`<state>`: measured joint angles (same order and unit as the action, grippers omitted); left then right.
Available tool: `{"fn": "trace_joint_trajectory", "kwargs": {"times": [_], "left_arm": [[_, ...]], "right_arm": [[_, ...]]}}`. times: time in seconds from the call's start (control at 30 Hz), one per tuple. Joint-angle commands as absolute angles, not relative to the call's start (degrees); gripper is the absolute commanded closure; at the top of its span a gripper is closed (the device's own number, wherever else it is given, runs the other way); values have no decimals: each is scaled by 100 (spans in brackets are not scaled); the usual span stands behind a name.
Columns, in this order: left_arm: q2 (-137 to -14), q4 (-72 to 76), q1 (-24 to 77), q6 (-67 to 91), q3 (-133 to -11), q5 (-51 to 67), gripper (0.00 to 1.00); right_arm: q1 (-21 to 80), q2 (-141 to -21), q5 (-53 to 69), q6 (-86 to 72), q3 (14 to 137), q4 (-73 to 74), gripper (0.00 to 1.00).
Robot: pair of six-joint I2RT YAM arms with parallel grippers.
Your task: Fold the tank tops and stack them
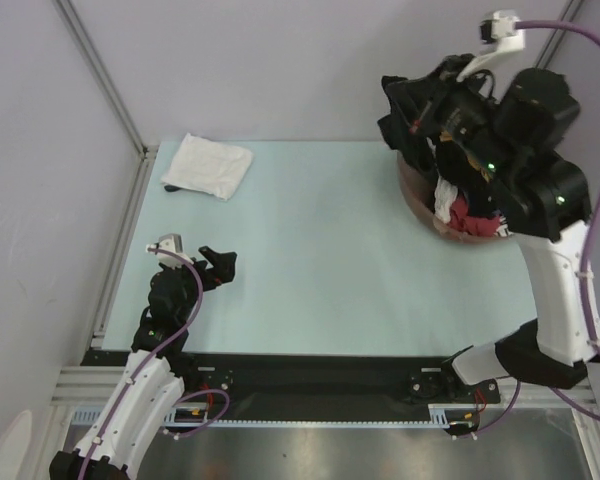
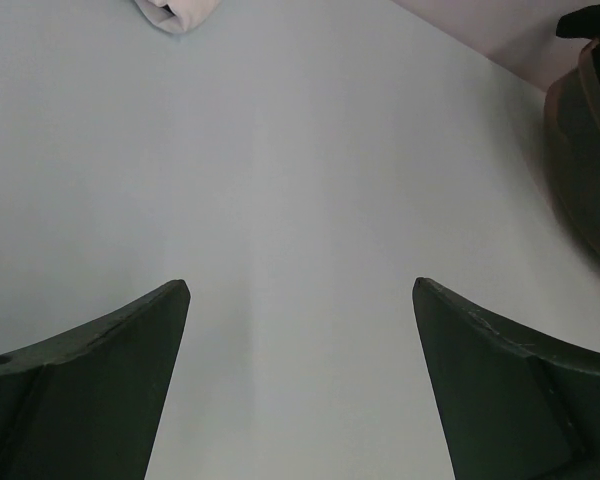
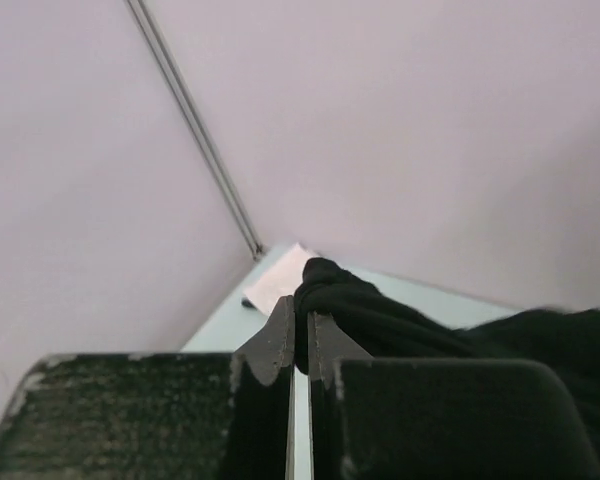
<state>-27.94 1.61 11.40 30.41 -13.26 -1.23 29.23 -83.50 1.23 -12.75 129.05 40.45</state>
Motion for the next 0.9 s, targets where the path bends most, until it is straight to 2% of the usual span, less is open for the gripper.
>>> {"fn": "trace_joint_trajectory", "kwargs": {"times": [0.0,0.23,0.37,0.53,0.6,0.73,0.87], "left_arm": [[-2725,352,1143,2900,-1424,-44,0],[-2707,352,1143,2892,-1433,-44,0],[-2725,369,1143,2900,-1424,-44,0],[-2917,474,1143,2874,-1441,184,0],[-2979,510,1143,2856,-1459,272,0],[-3111,668,1151,2848,-1459,483,0],[-3365,791,1257,2848,-1485,624,0]], "right_arm": [[2979,-7727,518,-1274,13368,3375,100],[2979,-7383,598,-1380,13307,3401,100],[2901,-7593,-392,-1240,13254,3568,100],[2207,-7893,219,-1748,12781,3971,100],[2101,-7604,317,-1915,12185,3999,100],[1908,-6638,-255,-2329,9676,3613,92],[1355,-6188,376,-2461,8231,3507,80]]}}
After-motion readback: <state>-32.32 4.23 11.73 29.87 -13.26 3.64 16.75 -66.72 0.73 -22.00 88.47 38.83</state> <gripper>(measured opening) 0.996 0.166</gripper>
